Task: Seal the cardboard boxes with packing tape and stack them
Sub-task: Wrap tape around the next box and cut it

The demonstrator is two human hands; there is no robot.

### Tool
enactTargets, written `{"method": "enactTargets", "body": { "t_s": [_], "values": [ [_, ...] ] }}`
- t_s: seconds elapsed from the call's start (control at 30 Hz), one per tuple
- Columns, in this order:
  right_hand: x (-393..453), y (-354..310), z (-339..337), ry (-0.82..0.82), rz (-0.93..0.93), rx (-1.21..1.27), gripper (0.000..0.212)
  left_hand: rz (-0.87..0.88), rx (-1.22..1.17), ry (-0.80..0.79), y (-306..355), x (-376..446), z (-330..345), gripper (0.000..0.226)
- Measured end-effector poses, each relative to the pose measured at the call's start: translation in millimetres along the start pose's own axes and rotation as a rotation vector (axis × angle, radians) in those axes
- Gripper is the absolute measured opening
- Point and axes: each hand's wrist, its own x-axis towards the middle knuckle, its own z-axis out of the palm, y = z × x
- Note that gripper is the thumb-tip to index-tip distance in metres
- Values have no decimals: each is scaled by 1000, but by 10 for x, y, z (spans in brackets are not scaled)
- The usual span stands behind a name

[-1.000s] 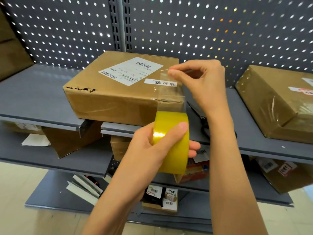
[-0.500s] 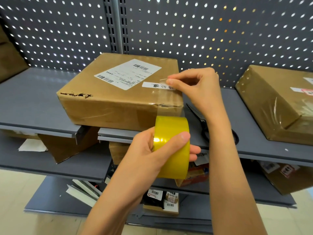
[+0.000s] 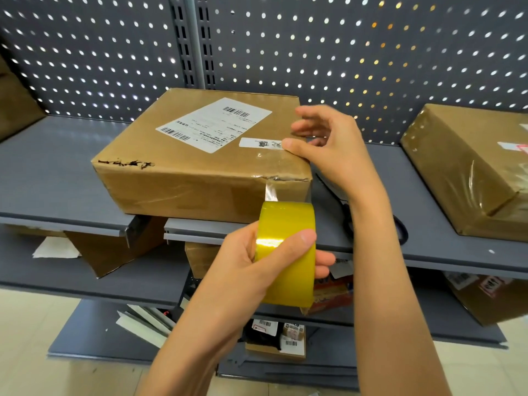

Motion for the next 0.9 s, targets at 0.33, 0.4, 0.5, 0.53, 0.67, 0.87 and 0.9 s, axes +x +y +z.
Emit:
{"method": "enactTargets", "body": {
  "t_s": [0.33, 0.4, 0.5, 0.53, 0.67, 0.87, 0.9],
  "values": [
    [-323, -119, -33, -53, -110, 41, 28, 20, 13, 43, -28, 21, 21, 36],
    [-444, -159, -19, -160, -67, 65, 35, 31, 7, 53, -50, 22, 35, 36],
    [-530, -157, 42, -234, -25, -1, 42, 58, 12, 59, -79, 4, 79, 32],
    [-537, -156, 61, -236, -26, -22, 43, 69, 16, 66, -91, -4, 96, 31],
    [-543, -154, 71, -244, -14, -57, 45, 104, 5, 128, -113, -23, 134, 27],
    [-557, -198, 77, -230, 46, -6, 44, 49, -10, 138, -128, -70, 151, 25],
    [-556, -207, 76, -230, 55, 2, 44, 43, -1, 140, -144, -76, 151, 25]
  ]
}}
